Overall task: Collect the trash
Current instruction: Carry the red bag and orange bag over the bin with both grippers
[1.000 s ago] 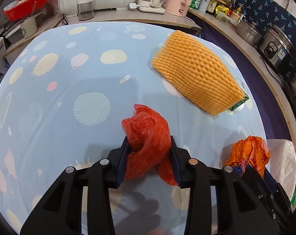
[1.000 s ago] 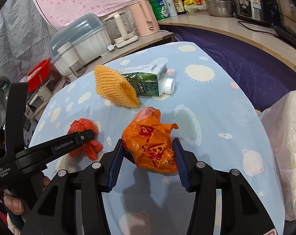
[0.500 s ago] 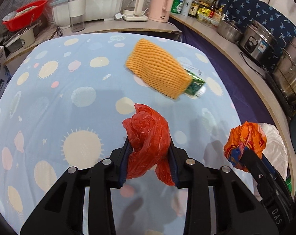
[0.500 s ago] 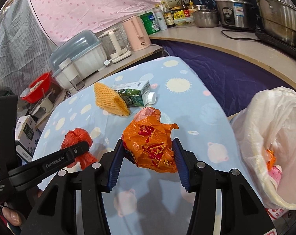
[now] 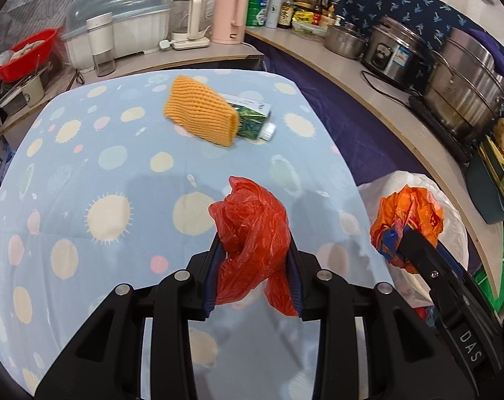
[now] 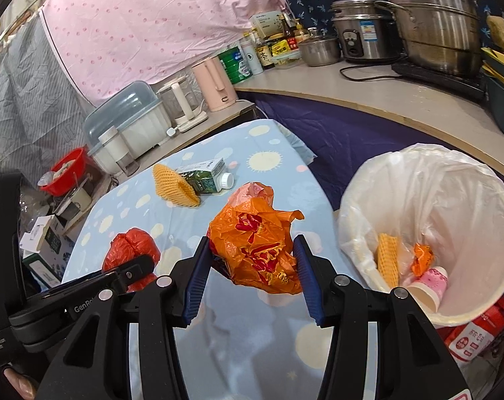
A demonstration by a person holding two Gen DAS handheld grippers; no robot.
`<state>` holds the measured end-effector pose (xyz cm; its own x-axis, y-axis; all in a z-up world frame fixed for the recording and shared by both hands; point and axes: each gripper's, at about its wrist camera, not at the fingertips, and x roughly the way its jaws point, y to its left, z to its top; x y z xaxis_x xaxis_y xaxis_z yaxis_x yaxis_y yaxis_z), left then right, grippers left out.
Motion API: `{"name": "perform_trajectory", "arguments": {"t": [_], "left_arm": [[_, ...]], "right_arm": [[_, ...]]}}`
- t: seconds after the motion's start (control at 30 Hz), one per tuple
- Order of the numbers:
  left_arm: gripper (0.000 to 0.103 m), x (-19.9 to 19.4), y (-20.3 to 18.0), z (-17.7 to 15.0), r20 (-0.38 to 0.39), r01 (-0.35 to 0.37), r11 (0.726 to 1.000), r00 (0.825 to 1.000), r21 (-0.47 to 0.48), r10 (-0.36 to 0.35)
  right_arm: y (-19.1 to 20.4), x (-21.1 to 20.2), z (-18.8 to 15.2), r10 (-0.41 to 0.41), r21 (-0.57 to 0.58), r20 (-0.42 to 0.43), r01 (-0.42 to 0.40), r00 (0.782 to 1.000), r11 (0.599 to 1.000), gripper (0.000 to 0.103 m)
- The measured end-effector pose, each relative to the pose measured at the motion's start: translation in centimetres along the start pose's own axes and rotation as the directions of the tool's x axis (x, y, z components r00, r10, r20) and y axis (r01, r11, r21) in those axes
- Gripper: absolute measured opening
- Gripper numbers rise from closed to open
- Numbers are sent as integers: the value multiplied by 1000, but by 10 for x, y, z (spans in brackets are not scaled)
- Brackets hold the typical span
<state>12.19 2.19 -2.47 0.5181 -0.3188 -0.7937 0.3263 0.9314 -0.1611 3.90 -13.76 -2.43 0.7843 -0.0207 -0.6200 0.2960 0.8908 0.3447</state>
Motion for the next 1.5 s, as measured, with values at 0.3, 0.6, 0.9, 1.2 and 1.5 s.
{"name": "perform_trajectory", "arguments": {"t": [0.3, 0.6, 0.9, 1.2, 1.5], "left_arm": [[33, -21, -38, -14, 18, 9, 998, 1000, 63, -10], [33, -35, -77, -22, 31, 22, 991, 999, 132, -27], [33, -36, -116, -27, 30, 34, 981, 999, 193, -41], [33, -33, -152, -31, 23, 54, 969, 998, 243, -61], [33, -24, -177, -32, 2, 68, 958, 997, 278, -71]], "right_arm": [[-27, -35, -4, -13, 35, 42, 11, 999, 999, 48], [-60, -65, -4, -39, 85, 84, 32, 996, 996, 48], [-91, -85, -1, -62, 121, 109, 49, 992, 992, 48], [-123, -100, 3, -98, 165, 129, 76, 987, 983, 48], [-149, -101, 5, -120, 199, 124, 93, 985, 976, 48]]}}
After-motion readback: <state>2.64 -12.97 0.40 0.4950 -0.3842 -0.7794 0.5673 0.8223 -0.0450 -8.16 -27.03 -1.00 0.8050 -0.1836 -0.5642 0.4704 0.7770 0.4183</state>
